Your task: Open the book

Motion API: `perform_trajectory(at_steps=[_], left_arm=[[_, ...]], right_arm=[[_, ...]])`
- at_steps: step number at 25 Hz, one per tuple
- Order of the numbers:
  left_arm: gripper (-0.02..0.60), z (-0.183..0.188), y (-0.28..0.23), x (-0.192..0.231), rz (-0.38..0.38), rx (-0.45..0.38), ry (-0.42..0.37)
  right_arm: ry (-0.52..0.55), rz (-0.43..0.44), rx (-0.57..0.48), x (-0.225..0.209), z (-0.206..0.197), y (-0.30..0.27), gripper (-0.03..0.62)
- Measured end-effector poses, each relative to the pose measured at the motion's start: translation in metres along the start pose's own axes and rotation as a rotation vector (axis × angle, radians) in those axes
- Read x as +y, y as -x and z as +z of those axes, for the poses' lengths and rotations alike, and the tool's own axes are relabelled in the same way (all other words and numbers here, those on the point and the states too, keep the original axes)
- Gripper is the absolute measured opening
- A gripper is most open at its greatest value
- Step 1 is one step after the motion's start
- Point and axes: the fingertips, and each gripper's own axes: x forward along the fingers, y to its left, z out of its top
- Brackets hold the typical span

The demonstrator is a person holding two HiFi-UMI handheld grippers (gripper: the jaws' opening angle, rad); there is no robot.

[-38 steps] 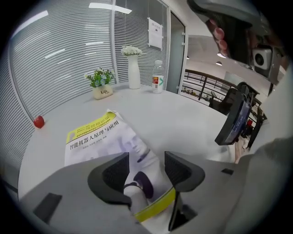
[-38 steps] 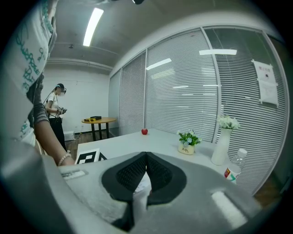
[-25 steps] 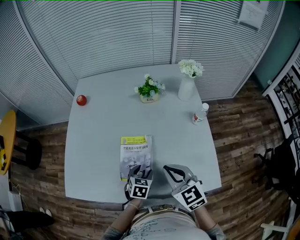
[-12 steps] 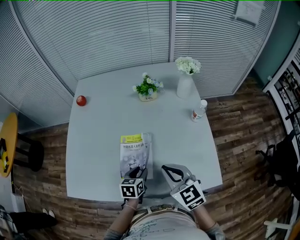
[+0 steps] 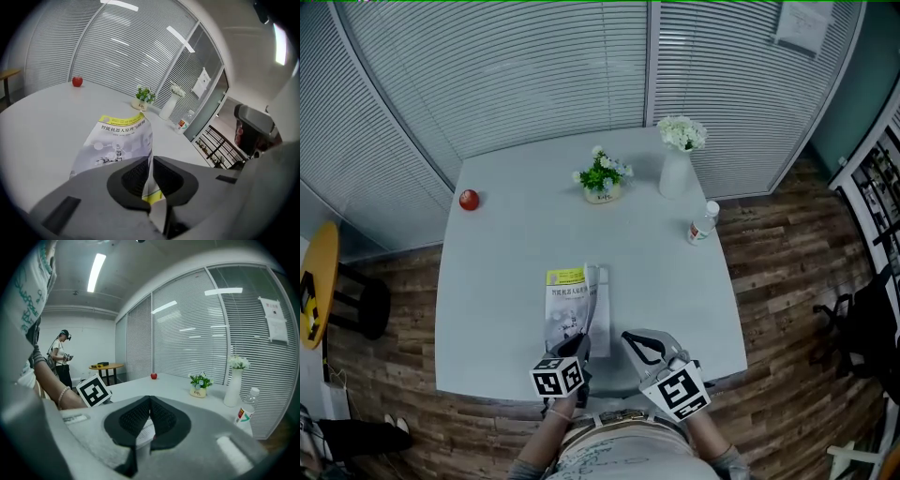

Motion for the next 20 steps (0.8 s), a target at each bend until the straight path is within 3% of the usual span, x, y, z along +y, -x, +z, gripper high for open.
perform_trajectory(at_steps=[11,20], left_arm=[[0.028,0.008,0.019,0.008,-0.092,-0.083,0.149],[0.021,0.009,0.037,0.028,-0.107,-0.077,0.116]], right_arm=[[-0.001,-0.019,0.003,0.023,0.004,-0.005,0.003],[-0.01,-0.047,0.023,0.044,0.006,-0.019,0.003]])
